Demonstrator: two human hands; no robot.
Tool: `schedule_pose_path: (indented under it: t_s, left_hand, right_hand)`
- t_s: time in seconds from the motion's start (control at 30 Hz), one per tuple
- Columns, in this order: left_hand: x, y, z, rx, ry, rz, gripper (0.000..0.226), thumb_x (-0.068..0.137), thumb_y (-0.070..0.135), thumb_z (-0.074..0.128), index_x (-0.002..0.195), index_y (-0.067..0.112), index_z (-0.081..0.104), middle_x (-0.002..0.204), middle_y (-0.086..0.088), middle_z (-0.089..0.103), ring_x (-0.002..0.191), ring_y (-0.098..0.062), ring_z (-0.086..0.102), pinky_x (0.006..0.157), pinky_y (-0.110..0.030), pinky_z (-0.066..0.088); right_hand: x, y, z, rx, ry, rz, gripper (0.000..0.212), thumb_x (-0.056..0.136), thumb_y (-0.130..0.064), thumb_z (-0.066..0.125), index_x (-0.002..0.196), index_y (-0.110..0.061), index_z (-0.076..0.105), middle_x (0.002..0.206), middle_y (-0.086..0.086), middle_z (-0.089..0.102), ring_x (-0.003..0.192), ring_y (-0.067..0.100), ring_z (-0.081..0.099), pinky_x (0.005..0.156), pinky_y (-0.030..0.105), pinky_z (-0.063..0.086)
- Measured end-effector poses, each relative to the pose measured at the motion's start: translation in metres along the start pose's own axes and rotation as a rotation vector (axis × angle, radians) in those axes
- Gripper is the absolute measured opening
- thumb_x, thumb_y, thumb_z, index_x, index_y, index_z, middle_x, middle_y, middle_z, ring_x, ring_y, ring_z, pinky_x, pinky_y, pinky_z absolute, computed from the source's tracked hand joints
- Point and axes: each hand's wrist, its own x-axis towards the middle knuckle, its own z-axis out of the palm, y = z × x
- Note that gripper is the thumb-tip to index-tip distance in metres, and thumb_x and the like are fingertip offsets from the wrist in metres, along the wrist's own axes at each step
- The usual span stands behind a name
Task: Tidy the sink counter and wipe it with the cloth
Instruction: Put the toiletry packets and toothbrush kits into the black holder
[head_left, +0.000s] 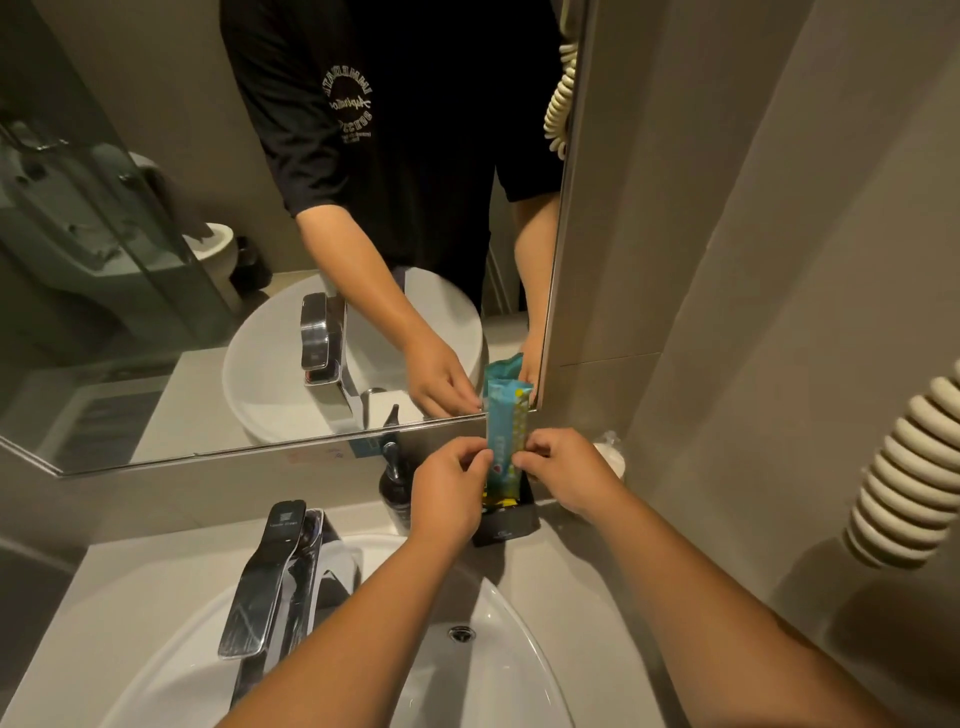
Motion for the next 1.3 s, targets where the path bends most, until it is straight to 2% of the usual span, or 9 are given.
schedule_pose_path:
  t_s: [0.07,0.17,0.3,0.57,0.7,0.87,1.03,1.23,1.3]
  left_hand:
    - [0.001,-0.002,0.001,0.023,0.020,-0.009,0.011,0.091,0.025,0.061,0.090,0.032,0.069,0.076,0.021,0.066,0.075,0.007,0.060,0.060,-0.008,0.040]
    - [0.001,-0.009,0.006,0.074,0.016,-0.036,0.012,0.091,0.025,0.060,0.087,0.034,0.068,0.078,0.018,0.066,0.076,0.001,0.060,0.061,-0.014,0.041]
    - [0.004,-0.018,0.010,0.160,0.016,-0.081,0.013,0.092,0.025,0.058,0.091,0.027,0.071,0.085,0.008,0.069,0.081,-0.010,0.061,0.069,-0.024,0.047]
    - [0.001,-0.024,0.013,0.170,0.016,-0.083,0.014,0.092,0.019,0.057,0.093,0.024,0.070,0.088,0.007,0.069,0.083,-0.013,0.062,0.074,-0.026,0.049]
    - [-0.003,-0.026,0.012,0.167,0.015,-0.085,0.015,0.092,0.018,0.057,0.098,0.022,0.070,0.094,0.004,0.071,0.086,-0.014,0.063,0.080,-0.030,0.053]
    - [-0.009,-0.027,0.010,0.152,0.035,-0.082,0.016,0.091,0.017,0.059,0.105,0.019,0.068,0.101,0.000,0.071,0.088,-0.015,0.061,0.079,-0.026,0.049]
    - [-0.020,-0.027,0.007,0.150,0.042,-0.096,0.022,0.092,0.017,0.059,0.114,0.015,0.065,0.108,-0.003,0.069,0.086,-0.013,0.056,0.078,-0.025,0.046]
    - [-0.041,-0.027,0.001,0.123,0.021,-0.093,0.016,0.093,0.018,0.057,0.106,0.018,0.066,0.090,0.004,0.065,0.069,-0.005,0.054,0.063,-0.021,0.044]
    - [-0.049,-0.028,-0.001,0.112,0.012,-0.089,0.016,0.092,0.018,0.057,0.105,0.019,0.066,0.088,0.007,0.062,0.072,-0.006,0.055,0.068,-0.023,0.046]
  right_hand:
    - [0.003,0.002,0.006,-0.038,-0.021,-0.007,0.009,0.090,-0.021,0.064,0.085,-0.024,0.071,0.084,-0.002,0.070,0.080,0.018,0.063,0.074,0.034,0.049]
    - [0.005,0.006,0.016,-0.154,-0.001,-0.006,0.020,0.091,-0.020,0.062,0.109,-0.022,0.072,0.108,0.002,0.066,0.097,0.021,0.061,0.089,0.036,0.050]
    - [0.007,0.014,0.025,-0.271,0.034,0.018,0.022,0.091,-0.019,0.062,0.110,-0.023,0.072,0.113,0.008,0.065,0.099,0.026,0.060,0.090,0.038,0.051]
    - [0.004,0.021,0.036,-0.289,0.061,0.034,0.026,0.091,-0.017,0.061,0.116,-0.021,0.069,0.117,0.009,0.065,0.098,0.027,0.061,0.087,0.033,0.052]
    - [-0.004,0.027,0.037,-0.149,0.117,0.077,0.027,0.088,-0.015,0.066,0.114,-0.021,0.063,0.105,0.002,0.066,0.087,0.016,0.058,0.074,0.027,0.050]
    - [-0.015,0.028,0.034,-0.045,0.141,0.107,0.031,0.087,-0.016,0.067,0.117,-0.021,0.062,0.099,0.000,0.065,0.093,0.020,0.062,0.083,0.036,0.055]
    - [-0.025,0.026,0.033,-0.037,0.161,0.090,0.030,0.088,-0.019,0.067,0.118,-0.021,0.060,0.074,-0.008,0.054,0.069,0.008,0.053,0.062,0.022,0.042]
    - [-0.043,0.016,0.029,0.016,0.181,0.106,0.031,0.089,-0.018,0.066,0.119,-0.018,0.060,0.072,-0.007,0.052,0.067,0.009,0.052,0.060,0.021,0.039]
    - [-0.051,0.014,0.027,0.050,0.176,0.132,0.031,0.090,-0.018,0.064,0.120,-0.019,0.058,0.073,-0.009,0.051,0.068,0.008,0.052,0.057,0.020,0.039]
